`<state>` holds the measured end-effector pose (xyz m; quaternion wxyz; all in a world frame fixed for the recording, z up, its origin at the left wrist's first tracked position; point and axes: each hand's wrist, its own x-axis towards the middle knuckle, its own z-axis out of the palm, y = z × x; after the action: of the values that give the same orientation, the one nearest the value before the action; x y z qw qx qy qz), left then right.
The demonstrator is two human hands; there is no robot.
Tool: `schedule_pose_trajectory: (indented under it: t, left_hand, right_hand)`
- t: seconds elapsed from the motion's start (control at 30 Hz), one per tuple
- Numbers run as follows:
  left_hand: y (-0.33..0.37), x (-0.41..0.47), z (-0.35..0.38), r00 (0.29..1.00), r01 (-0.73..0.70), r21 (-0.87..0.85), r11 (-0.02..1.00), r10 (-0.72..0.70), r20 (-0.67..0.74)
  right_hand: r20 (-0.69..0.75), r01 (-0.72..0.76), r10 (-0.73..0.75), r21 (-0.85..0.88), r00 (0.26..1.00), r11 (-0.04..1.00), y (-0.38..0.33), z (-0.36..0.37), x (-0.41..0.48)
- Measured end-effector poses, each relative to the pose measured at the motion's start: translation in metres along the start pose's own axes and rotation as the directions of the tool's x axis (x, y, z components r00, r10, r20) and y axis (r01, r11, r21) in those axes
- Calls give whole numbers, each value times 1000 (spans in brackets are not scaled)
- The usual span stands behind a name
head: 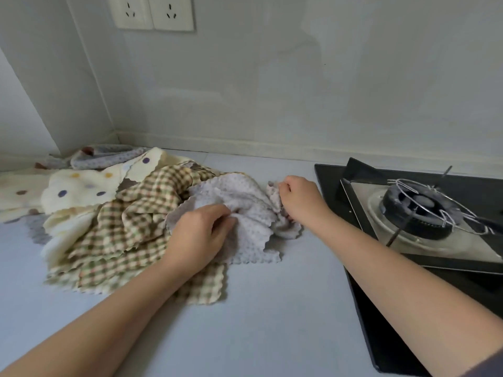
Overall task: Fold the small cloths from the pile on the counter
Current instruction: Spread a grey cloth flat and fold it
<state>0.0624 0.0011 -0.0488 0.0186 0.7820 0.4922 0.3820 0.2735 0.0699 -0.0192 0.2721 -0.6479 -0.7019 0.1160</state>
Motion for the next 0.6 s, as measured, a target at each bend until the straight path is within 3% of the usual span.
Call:
schedule_pose_trajectory:
  t: [0.07, 0.13, 0.23, 0.3, 0.33, 0.37, 0.4, 0.47, 0.5, 0.53, 0.6]
  left_hand:
    - [6, 0, -10, 987, 113, -161, 980, -129, -93]
    - [12, 3, -25, 926, 239, -338, 910, -318, -204]
    - [1, 13, -61, 698, 422, -401, 813, -574, -428]
    - [-16, 12, -83, 535, 487, -429, 761, -648, -542]
    - [-19, 7, -89, 511, 511, -401, 760, -644, -569]
    - [-15, 2, -91, 557, 534, -297, 792, -594, -581]
    - [-8, -5, -87, 661, 519, -145, 843, -503, -558]
    - [14, -19, -67, 888, 362, 116, 925, -305, -343]
    - [23, -26, -55, 954, 279, 204, 938, -246, -171]
    - [28, -32, -41, 978, 205, 266, 942, -208, -17]
    - [24, -39, -21, 969, 119, 366, 923, -188, 159]
  right_hand:
    - [-63, -30, 32, 23, 998, 999, 3, -3, -5]
    - [-138, -77, 89, 92, 986, 993, 6, -11, -13]
    - [-181, -108, 143, 192, 973, 975, 6, -25, -34]
    - [-155, -115, 149, 211, 977, 971, 1, -31, -52]
    - [-134, -124, 157, 223, 979, 967, -2, -32, -62]
    - [-106, -139, 170, 255, 980, 957, -5, -33, -71]
    - [-68, -160, 190, 311, 980, 937, -8, -33, -80]
    - [12, -212, 229, 427, 973, 879, -14, -35, -98]
    - [33, -223, 234, 448, 972, 866, -15, -35, -106]
    - [43, -221, 225, 434, 974, 874, -16, -36, -113]
    - [55, -187, 179, 319, 982, 929, -16, -40, -126]
